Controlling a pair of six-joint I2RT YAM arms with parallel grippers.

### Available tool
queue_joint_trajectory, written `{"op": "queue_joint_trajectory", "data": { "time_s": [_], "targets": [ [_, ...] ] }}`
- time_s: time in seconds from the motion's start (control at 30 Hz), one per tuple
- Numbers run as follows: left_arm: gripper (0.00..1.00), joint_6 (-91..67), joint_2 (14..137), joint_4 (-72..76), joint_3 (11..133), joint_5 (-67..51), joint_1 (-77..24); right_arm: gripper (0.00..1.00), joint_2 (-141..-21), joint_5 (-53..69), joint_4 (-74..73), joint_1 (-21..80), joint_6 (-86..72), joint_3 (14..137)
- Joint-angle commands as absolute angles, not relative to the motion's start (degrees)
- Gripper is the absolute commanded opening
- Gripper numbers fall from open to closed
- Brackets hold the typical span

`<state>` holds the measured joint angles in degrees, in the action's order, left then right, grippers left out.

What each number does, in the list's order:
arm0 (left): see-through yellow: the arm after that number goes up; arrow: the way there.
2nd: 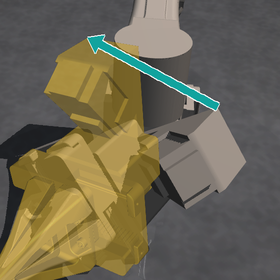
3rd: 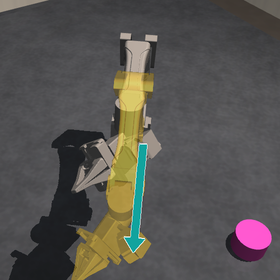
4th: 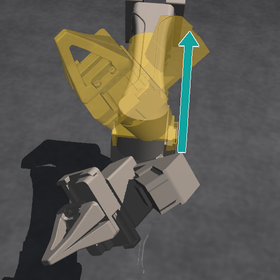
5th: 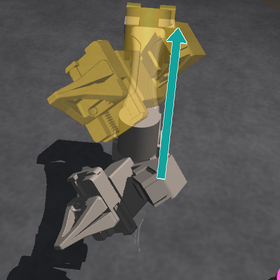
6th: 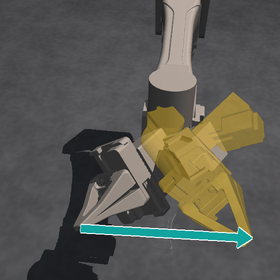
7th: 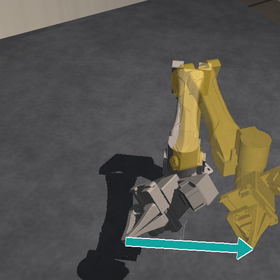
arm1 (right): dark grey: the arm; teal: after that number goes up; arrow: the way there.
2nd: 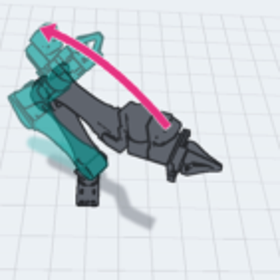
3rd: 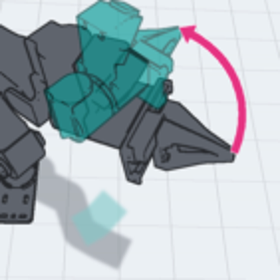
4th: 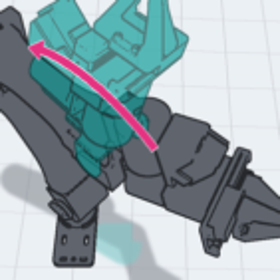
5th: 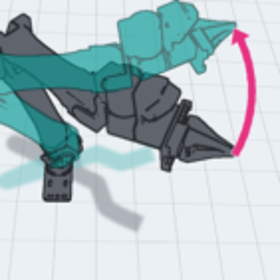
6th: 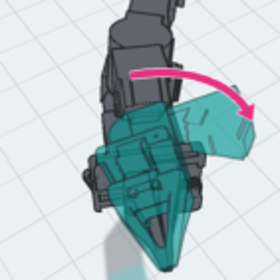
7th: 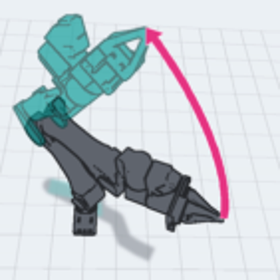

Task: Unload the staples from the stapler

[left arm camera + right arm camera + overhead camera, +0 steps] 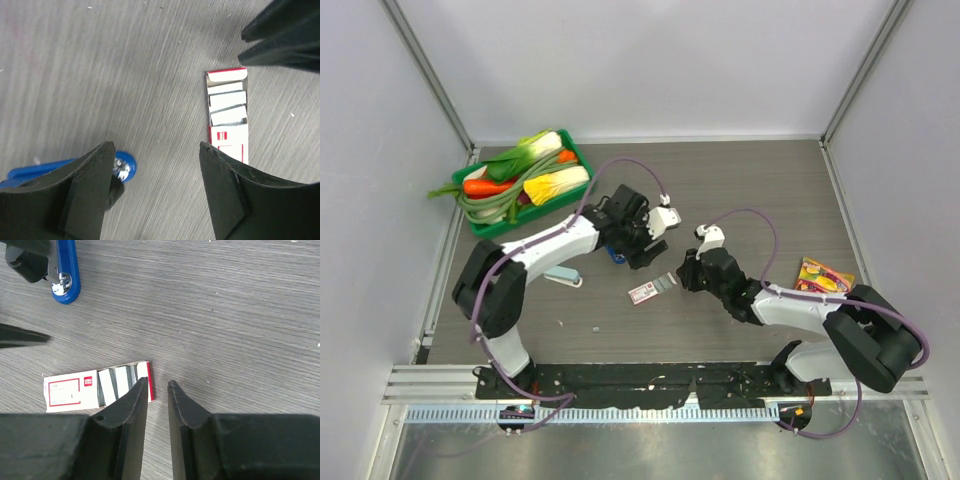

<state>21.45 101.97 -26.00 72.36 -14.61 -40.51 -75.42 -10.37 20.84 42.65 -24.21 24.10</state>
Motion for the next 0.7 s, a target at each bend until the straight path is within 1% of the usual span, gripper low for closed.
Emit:
{"op": "queue_joint_trajectory", "data": {
  "time_s": [0.0,0.1,0.13,0.27,0.3,0.4,0.67],
  "targets": [
    [0.74,25.40,94.93,-31.46,71.56,-17.31,-38.85,0.29,-76.63,-6.07,23.37,40.52,-25.66,23.64],
    [0.75,28.47,92.47,-34.00,67.61,-18.80,-38.32,0.35,-79.10,-3.00,25.22,39.38,-26.54,23.64],
    [0.75,29.35,92.03,-34.54,66.37,-20.03,-38.23,0.40,-79.54,-2.47,26.09,39.03,-26.80,23.64],
    [0.76,32.86,90.00,-35.42,60.92,-21.80,-38.32,0.42,-82.43,-0.79,27.95,38.32,-28.12,23.91],
    [0.76,32.96,89.74,-35.07,59.43,-21.88,-38.32,0.42,-82.96,1.21,28.21,38.15,-28.30,23.91],
    [0.76,32.70,89.82,-33.50,57.57,-21.18,-38.32,0.40,-84.89,2.72,30.40,37.44,-29.35,23.73],
    [0.76,31.03,91.93,-28.66,55.11,-20.30,-38.32,0.28,-87.54,4.75,33.05,37.09,-30.67,23.47]
  ]
}}
